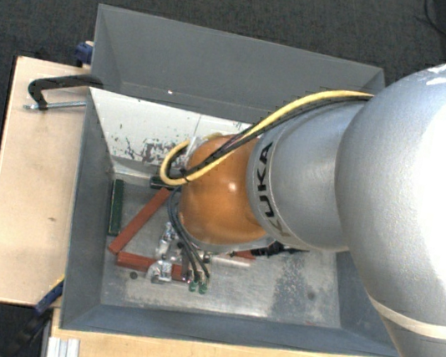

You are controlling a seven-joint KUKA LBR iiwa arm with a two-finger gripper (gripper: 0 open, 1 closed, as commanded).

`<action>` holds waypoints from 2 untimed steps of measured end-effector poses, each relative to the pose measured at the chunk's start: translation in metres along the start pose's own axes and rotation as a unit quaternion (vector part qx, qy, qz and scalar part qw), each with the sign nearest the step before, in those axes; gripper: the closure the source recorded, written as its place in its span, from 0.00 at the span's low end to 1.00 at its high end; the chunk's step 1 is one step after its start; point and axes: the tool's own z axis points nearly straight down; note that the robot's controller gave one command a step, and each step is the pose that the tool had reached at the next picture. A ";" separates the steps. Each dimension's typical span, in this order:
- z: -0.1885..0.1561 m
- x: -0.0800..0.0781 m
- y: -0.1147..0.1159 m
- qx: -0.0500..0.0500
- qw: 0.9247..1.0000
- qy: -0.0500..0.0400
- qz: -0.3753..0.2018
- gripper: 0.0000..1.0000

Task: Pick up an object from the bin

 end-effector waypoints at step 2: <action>-0.022 0.000 0.000 0.000 1.000 0.000 0.001 1.00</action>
Offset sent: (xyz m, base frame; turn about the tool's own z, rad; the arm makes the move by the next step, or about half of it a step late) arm 0.0001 -0.0001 0.0264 0.0000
